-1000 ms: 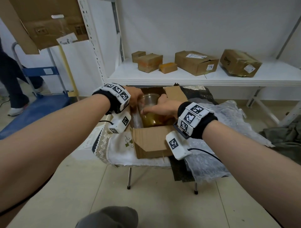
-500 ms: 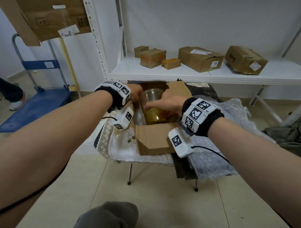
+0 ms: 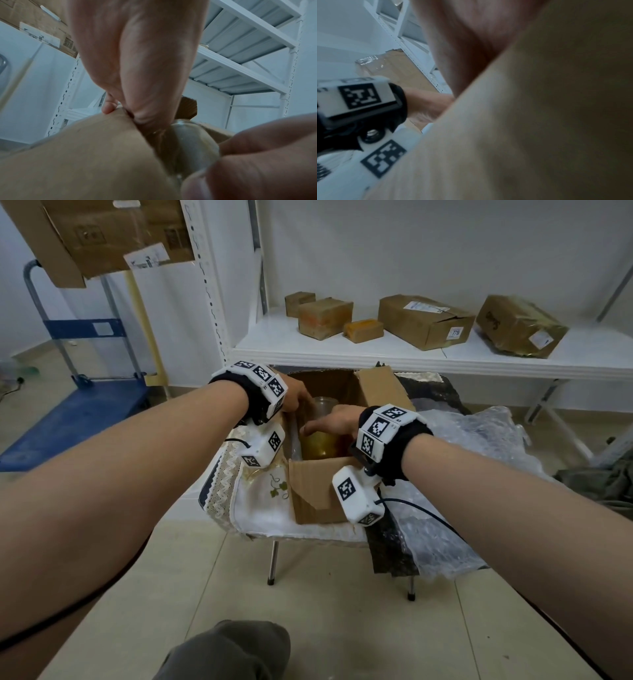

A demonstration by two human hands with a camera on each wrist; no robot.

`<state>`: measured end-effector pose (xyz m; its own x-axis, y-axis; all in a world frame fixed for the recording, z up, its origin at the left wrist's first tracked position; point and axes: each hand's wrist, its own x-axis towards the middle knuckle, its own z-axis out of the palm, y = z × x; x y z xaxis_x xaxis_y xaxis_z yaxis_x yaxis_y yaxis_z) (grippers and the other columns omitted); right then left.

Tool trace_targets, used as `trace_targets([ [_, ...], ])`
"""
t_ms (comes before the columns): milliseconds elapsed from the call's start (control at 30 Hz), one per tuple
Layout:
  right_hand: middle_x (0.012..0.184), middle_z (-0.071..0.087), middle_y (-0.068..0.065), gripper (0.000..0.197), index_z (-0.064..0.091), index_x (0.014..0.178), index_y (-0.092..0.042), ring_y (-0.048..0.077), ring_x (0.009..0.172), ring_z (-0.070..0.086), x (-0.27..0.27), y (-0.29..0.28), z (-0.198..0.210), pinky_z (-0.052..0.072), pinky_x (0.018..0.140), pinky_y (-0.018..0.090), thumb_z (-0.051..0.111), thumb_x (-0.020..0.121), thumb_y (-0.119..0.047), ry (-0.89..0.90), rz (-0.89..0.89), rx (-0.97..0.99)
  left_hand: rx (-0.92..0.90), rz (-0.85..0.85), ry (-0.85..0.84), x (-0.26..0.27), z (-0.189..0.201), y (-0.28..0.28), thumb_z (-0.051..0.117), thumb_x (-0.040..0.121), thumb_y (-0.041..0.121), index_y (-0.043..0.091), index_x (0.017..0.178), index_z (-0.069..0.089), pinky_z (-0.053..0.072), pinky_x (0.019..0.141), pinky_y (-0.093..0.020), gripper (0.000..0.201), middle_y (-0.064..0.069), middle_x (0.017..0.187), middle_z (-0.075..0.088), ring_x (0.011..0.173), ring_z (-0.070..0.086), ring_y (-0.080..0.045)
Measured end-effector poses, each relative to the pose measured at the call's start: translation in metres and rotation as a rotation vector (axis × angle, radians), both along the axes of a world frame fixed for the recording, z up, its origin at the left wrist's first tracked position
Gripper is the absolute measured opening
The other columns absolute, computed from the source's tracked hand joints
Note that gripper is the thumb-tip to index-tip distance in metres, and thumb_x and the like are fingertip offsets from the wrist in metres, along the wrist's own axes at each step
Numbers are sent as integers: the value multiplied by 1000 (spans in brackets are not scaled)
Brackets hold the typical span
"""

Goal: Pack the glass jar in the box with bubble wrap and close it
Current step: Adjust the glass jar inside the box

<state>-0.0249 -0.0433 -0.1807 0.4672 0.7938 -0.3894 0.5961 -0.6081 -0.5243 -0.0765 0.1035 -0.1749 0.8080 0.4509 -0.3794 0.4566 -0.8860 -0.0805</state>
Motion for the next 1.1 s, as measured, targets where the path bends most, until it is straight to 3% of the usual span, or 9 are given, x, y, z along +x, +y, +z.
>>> trace_targets([
  [133, 149, 41, 16, 70, 38, 146, -5, 30, 134, 44, 1, -1, -6, 39, 105, 34, 58, 93, -46, 23, 15, -32, -69, 12, 29, 2, 0, 3, 50, 92, 4, 29, 143, 46, 44, 105, -41, 57, -3, 136, 58, 121, 54, -24],
  [233, 153, 37, 17, 70, 37, 147, -4, 32, 137, 41, 1, 0, -11, 38, 110, 37, 55, 95, -47, 30, 20, -68, -122, 8, 64, 1, 0, 3, 63, 93, 24, 24, 145, 43, 41, 105, -37, 56, -2, 138, 54, 125, 51, -22],
  [333, 150, 41, 16, 57, 44, 143, -7, 32, 132, 48, 6, 8, -16, 41, 110, 42, 56, 96, -37, 59, -2, -69, -154, -3, 99, 1, 1, 3, 70, 86, 39, 25, 144, 45, 40, 103, -37, 65, -1, 136, 55, 124, 52, -24],
  [467, 136, 55, 19, 39, 52, 133, 2, 33, 125, 55, 13, 12, -24, 44, 101, 39, 49, 98, -14, -34, 32, -125, -121, 8, 146, 3, -1, 4, 73, 82, 41, 29, 146, 42, 42, 106, -45, 73, -2, 136, 58, 122, 54, -24],
  [600, 121, 60, 21, 26, 60, 118, -1, 32, 106, 58, 11, 16, -29, 44, 88, 34, 50, 96, -11, -115, 128, -229, -135, 31, 135, 2, 1, 2, 75, 80, 41, 26, 148, 37, 40, 108, -45, 79, 0, 137, 56, 126, 52, -24],
  [733, 118, 57, 18, 34, 52, 124, -1, 36, 112, 56, 5, 21, -33, 44, 102, 44, 57, 94, -16, -77, 120, -308, -168, 35, 139, 2, -1, 3, 77, 77, 43, 29, 145, 42, 41, 108, -47, 78, 0, 135, 58, 124, 53, -23],
  [833, 108, 54, 17, 38, 51, 127, 1, 32, 101, 55, 5, 22, -36, 44, 103, 44, 55, 95, -19, -89, 122, -323, -198, 48, 146, 3, -2, 5, 78, 75, 45, 35, 143, 44, 41, 108, -47, 77, 1, 136, 58, 124, 53, -23],
  [967, 118, 63, 16, 38, 57, 117, -4, 32, 107, 61, 13, 29, -47, 48, 102, 45, 59, 89, -28, -86, 89, -338, -224, 62, 156, 3, -3, 6, 76, 79, 41, 39, 144, 42, 40, 109, -46, 73, 2, 137, 57, 126, 51, -24],
  [1100, 133, 57, 17, 43, 51, 132, -3, 30, 116, 58, 15, 23, -42, 47, 103, 39, 54, 95, -24, -100, 26, -267, -200, 67, 152, 3, -4, 5, 74, 82, 37, 37, 144, 43, 39, 110, -46, 69, 0, 135, 57, 125, 51, -23],
])
